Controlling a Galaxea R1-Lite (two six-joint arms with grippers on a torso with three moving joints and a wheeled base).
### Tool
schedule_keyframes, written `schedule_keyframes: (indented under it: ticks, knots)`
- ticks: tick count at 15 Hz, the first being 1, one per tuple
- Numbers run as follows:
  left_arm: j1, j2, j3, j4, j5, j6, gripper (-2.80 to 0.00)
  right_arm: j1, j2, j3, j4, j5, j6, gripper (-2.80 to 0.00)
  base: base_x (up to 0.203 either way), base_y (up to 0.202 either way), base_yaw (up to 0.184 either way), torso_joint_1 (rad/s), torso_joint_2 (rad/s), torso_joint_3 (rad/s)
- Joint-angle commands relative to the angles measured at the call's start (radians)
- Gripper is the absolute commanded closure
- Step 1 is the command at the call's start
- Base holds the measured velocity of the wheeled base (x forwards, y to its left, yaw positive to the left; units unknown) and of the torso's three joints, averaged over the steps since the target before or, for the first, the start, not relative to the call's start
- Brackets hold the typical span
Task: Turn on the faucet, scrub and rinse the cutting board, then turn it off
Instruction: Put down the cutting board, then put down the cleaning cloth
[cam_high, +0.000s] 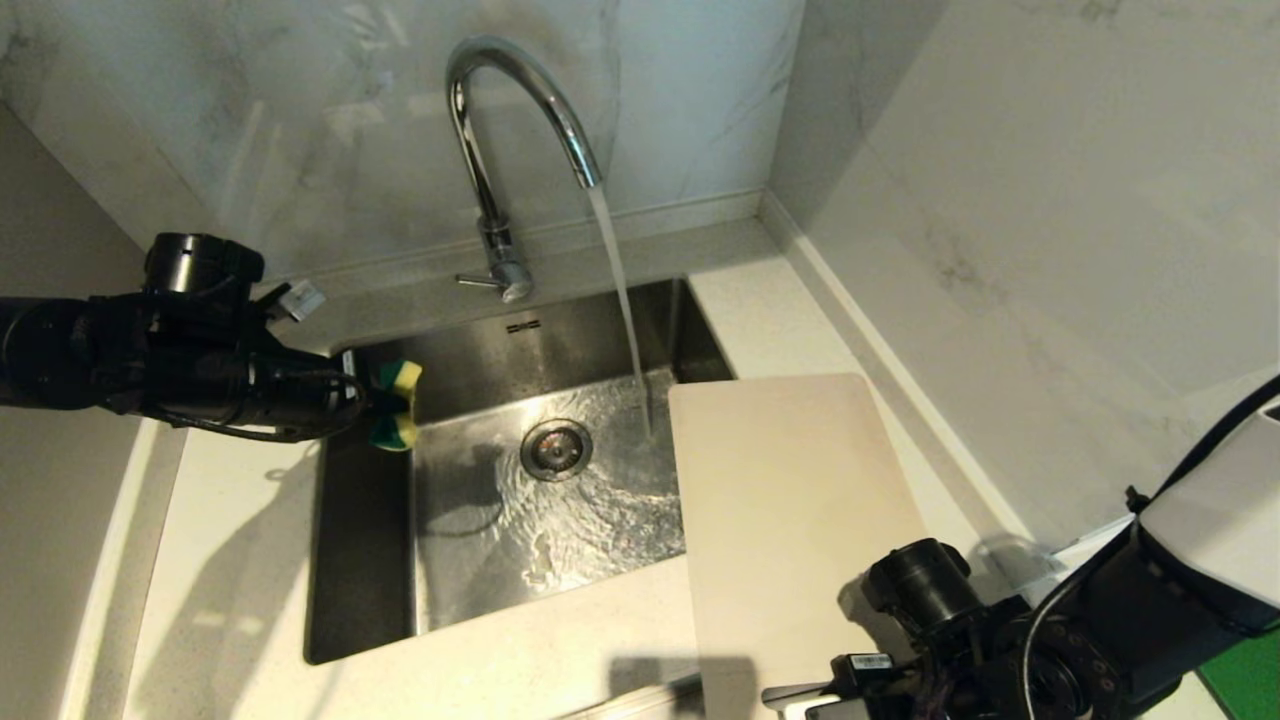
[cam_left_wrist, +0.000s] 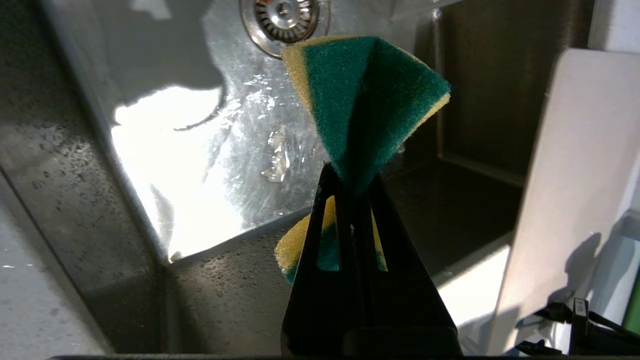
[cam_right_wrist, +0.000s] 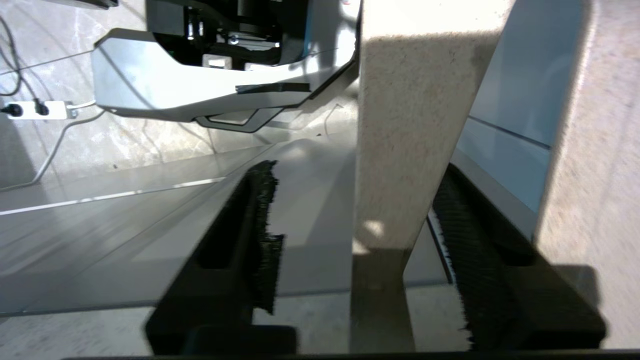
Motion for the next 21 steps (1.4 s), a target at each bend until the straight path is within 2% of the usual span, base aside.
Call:
schedule_keyframes:
  ticks: [1,7,11,15,18,21]
  knots:
    - [-0.008,-0.022,0.003,0.003,0.001,-0.016,0.0,0.001,-0.065,0.025,-0.002,0.003,-0.008,-2.8,0.0,0.0,0.0,0.0,0.0,0.0]
    - [-0.024,-0.084,0.007,0.048,0.012,-0.021,0.0,0.001,-0.217,0.123,-0.002,0.007,-0.006,-2.8,0.0,0.0,0.0,0.0,0.0,0.0]
    - [-0.062,-0.134,0.012,0.066,0.057,-0.034,0.0,0.001,-0.299,0.138,-0.002,0.03,-0.002,-2.8,0.0,0.0,0.0,0.0,0.0,0.0]
    - [-0.071,-0.192,0.02,0.109,0.069,-0.034,0.0,0.001,-0.383,0.153,-0.001,0.034,0.012,-2.8,0.0,0.0,0.0,0.0,0.0,0.0]
    - [-0.078,-0.24,0.021,0.139,0.075,-0.034,0.0,0.001,-0.438,0.133,-0.003,0.065,0.093,-2.8,0.0,0.0,0.0,0.0,0.0,0.0]
    - [-0.079,-0.253,0.021,0.151,0.118,-0.034,0.0,0.0,-0.493,0.09,-0.004,0.095,0.196,-2.8,0.0,0.0,0.0,0.0,0.0,0.0]
